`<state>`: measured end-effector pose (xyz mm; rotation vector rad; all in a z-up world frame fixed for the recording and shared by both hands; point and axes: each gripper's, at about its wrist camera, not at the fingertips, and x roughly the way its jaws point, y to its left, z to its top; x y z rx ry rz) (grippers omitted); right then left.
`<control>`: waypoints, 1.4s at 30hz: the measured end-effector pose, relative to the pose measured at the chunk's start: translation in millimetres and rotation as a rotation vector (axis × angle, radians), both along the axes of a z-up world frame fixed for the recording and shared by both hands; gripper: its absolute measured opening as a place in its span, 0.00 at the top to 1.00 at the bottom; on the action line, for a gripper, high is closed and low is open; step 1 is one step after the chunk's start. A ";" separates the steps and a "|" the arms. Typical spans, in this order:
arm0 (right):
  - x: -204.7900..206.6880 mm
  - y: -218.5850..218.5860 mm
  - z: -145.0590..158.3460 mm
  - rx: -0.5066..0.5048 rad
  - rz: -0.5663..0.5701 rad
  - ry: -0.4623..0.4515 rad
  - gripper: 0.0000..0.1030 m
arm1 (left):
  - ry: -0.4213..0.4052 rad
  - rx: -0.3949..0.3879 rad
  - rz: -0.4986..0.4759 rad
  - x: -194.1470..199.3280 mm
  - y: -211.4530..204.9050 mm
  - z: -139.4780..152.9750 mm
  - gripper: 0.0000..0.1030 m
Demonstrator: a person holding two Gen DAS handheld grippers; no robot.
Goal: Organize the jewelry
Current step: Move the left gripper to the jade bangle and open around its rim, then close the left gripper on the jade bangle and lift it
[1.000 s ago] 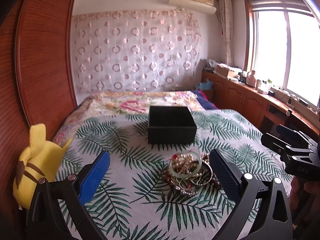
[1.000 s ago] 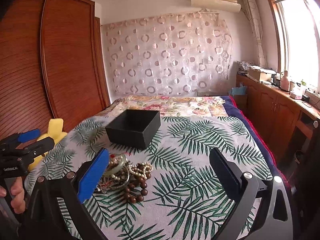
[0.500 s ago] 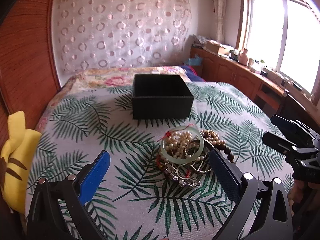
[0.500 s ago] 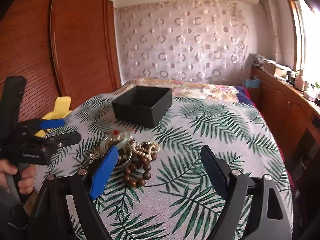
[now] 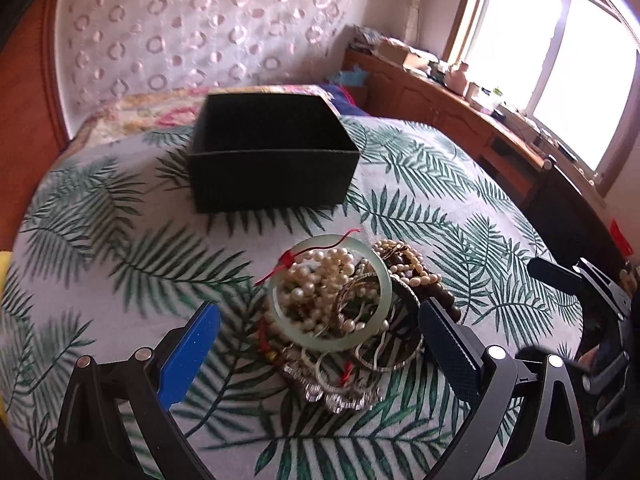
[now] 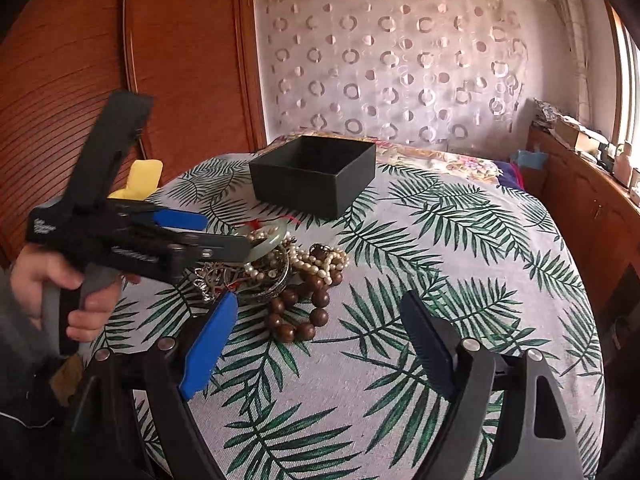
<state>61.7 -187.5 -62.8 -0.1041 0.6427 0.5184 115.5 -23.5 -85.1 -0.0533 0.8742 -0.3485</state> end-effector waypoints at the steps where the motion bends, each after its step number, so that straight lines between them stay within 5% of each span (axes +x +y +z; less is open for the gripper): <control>1: 0.4 -0.2 -0.5 -0.001 0.000 0.000 0.17 | 0.012 0.003 -0.006 4.2 -3.3 -2.7 0.07; 7: 2.2 0.5 -3.4 -0.004 -0.005 0.003 0.17 | 0.059 0.015 -0.035 22.5 -10.3 -12.0 0.09; 15: 3.0 0.2 -6.0 -0.009 0.001 0.009 0.17 | 0.077 0.002 -0.067 36.1 -8.9 -16.2 0.33; 23: 16.7 12.8 -9.0 -0.030 0.057 0.024 0.17 | 0.052 -0.016 -0.041 34.6 7.9 -11.4 0.34; 42: 62.0 84.7 -15.4 -0.210 0.419 0.079 0.17 | 0.000 -0.059 0.068 7.4 73.7 1.0 0.34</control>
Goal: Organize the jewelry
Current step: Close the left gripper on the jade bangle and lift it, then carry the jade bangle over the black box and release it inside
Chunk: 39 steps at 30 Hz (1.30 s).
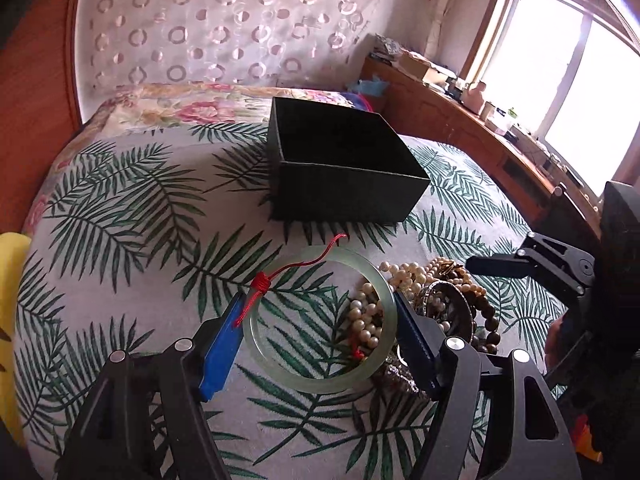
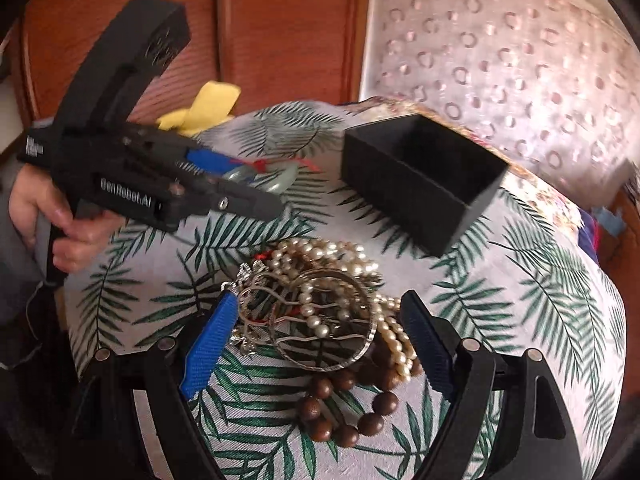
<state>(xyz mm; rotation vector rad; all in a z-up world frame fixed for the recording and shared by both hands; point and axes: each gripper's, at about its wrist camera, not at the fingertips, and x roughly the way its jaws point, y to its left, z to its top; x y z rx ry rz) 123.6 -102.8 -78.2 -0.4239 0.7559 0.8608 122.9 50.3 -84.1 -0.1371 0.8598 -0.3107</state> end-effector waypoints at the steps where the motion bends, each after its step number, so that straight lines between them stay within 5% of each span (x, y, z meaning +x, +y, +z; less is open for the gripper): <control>1: 0.7 2.1 -1.2 -0.015 0.007 0.003 0.17 | -0.001 -0.002 0.002 -0.5 0.2 0.0 0.34; 21: 8.5 8.4 -7.9 -0.063 0.052 0.010 0.41 | -0.011 0.011 0.006 -7.0 -1.9 2.6 0.33; 39: 17.3 -3.1 31.7 0.003 0.013 -0.058 0.41 | -0.057 0.016 0.020 -2.0 0.3 24.1 0.33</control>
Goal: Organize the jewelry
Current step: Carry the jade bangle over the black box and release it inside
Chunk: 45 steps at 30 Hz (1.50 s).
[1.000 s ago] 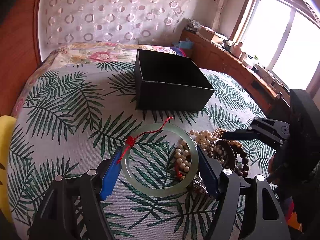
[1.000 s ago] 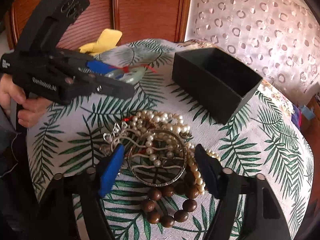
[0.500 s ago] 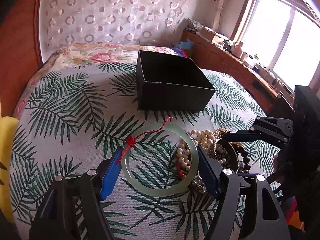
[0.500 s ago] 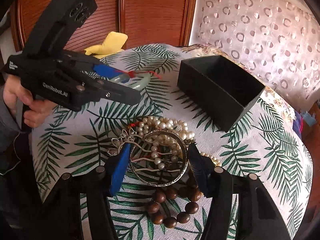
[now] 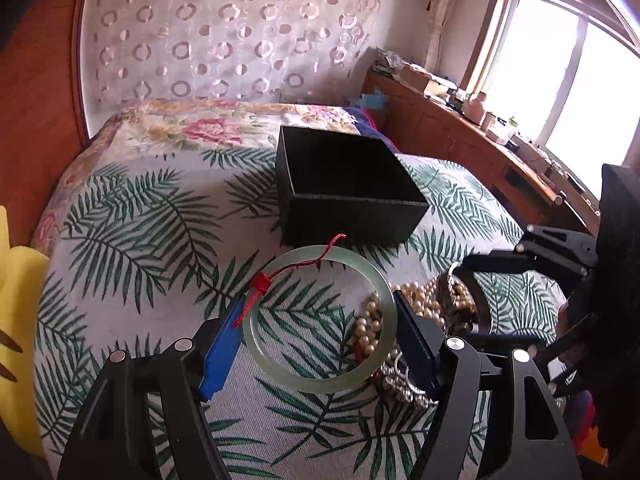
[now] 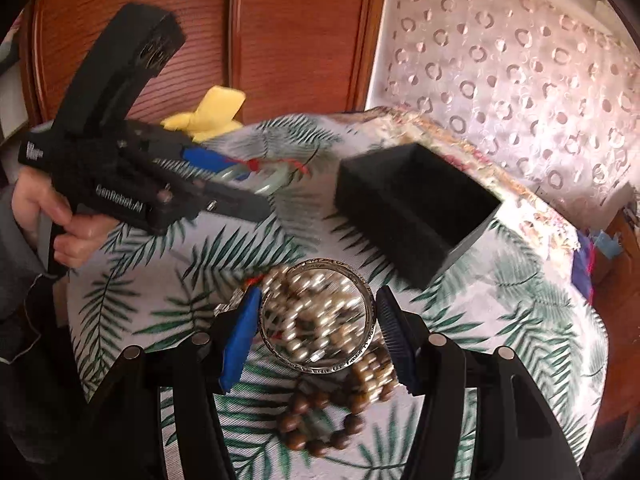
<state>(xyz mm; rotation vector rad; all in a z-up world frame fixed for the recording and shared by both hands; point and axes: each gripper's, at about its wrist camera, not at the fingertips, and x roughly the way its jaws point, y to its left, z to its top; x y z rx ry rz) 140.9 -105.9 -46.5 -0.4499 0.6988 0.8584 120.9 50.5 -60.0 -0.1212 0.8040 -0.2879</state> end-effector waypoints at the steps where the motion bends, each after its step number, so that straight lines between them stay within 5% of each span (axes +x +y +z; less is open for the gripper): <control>1: 3.1 -1.3 2.8 0.004 -0.007 -0.007 0.41 | -0.007 0.000 0.001 1.9 -0.4 2.9 0.33; 11: 72.2 -7.4 31.1 0.067 -0.108 -0.058 0.40 | -0.072 0.003 0.013 29.1 -1.1 34.6 0.33; 21: 121.7 15.7 8.7 0.035 -0.147 -0.012 0.40 | -0.078 0.025 0.047 64.2 4.3 45.6 0.33; 27: 130.2 26.6 -7.8 -0.007 -0.168 0.021 0.40 | -0.054 0.048 0.057 82.2 3.9 39.0 0.33; 31: 130.0 23.8 -5.0 0.026 -0.180 0.025 0.27 | -0.042 0.060 0.053 92.4 0.8 36.2 0.33; 34: 127.2 17.5 2.3 0.050 -0.179 0.023 0.26 | -0.039 0.072 0.049 99.1 -4.5 36.0 0.33; 45: 106.2 -57.9 19.4 0.121 -0.275 -0.001 0.25 | -0.014 0.116 -0.029 134.7 -54.2 32.9 0.33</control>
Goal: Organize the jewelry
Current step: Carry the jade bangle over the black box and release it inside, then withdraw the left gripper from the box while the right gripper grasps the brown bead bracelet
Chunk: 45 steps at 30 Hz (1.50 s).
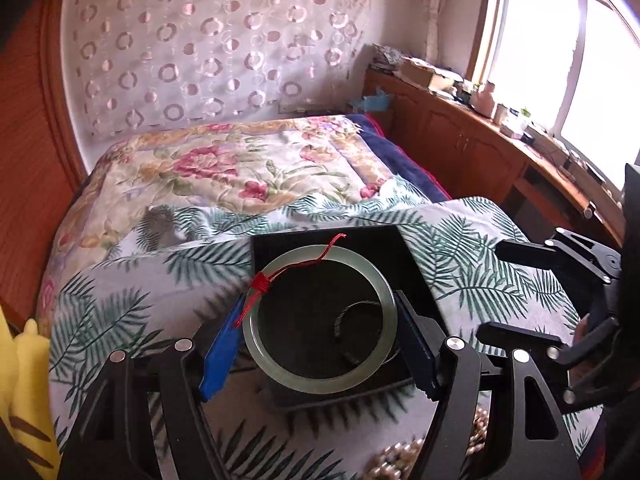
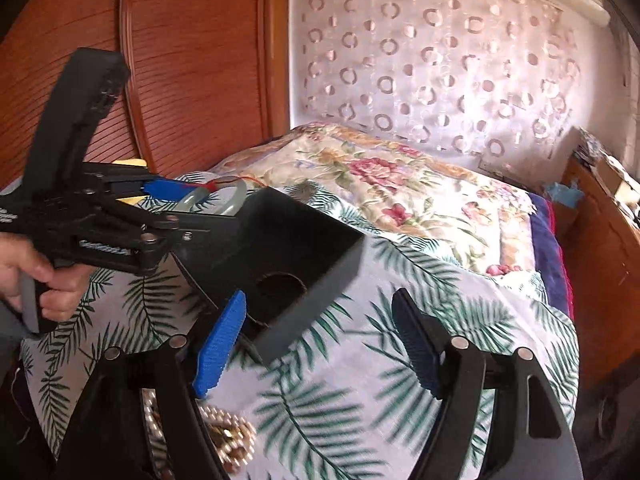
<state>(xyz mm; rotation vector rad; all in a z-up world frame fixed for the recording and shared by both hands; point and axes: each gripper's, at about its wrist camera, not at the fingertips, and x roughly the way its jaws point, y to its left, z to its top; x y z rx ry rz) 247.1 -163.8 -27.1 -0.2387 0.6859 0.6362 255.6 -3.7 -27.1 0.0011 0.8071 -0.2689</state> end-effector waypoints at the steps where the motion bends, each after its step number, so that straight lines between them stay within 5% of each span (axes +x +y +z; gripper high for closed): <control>1: -1.6 -5.3 -0.7 0.002 -0.006 0.001 0.24 | 0.009 0.010 -0.010 3.7 -6.8 -1.7 0.33; 16: -19.2 -29.1 -2.8 0.031 -0.030 -0.002 0.24 | 0.126 0.171 -0.031 20.3 -42.1 -37.4 0.33; 19: -19.8 -29.1 -2.0 0.030 -0.030 -0.003 0.24 | 0.126 0.169 -0.029 20.1 -41.6 -38.3 0.33; 21: -20.4 -29.6 -1.9 0.031 -0.030 -0.003 0.24 | 0.116 0.167 -0.027 18.0 -41.3 -37.9 0.24; 30: -41.7 -41.6 -2.0 0.048 -0.036 -0.001 0.24 | 0.034 0.137 -0.018 -9.9 -32.1 -19.7 0.21; 40: -94.4 -27.4 -32.5 0.018 0.047 0.077 0.56 | -0.117 0.060 0.039 -95.1 1.0 -8.7 0.07; 45: -115.9 -21.3 -46.2 -0.007 0.072 0.111 0.61 | -0.117 0.037 0.067 -128.3 13.4 -20.8 0.07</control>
